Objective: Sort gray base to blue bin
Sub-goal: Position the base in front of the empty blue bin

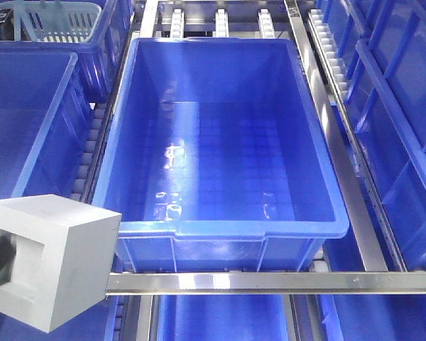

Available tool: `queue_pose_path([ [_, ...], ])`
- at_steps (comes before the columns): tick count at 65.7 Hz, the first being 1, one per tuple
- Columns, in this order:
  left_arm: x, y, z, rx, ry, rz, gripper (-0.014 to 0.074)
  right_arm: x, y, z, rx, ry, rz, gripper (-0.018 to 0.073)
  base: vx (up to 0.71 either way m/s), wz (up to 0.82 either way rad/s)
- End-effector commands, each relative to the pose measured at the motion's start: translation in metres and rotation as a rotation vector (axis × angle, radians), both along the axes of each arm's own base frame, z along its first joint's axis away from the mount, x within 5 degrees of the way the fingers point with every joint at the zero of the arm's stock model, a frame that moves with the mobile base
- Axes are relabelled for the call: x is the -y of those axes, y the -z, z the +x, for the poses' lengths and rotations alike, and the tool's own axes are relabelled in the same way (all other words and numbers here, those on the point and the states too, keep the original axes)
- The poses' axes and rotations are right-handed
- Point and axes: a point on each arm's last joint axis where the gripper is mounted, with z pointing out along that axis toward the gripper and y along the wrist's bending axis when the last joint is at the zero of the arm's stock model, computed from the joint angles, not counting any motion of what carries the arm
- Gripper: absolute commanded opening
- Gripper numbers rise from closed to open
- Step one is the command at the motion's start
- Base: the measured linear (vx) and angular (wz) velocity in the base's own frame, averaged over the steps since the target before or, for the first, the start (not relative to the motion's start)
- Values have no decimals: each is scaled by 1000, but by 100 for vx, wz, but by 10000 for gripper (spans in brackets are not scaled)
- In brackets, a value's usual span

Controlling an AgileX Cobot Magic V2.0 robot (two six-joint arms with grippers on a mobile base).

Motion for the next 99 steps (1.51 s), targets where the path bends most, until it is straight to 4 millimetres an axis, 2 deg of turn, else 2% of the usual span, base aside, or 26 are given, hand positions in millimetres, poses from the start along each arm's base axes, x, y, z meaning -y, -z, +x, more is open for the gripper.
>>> queue_pose_path([
  [1,0,-21,1,116,-4,-78,-6,0,-2,0,71,0,-11,-9,6,4],
  [99,0,-21,1,116,-4,-78,-6,0,-2,0,71,0,-11,-9,8,-1],
])
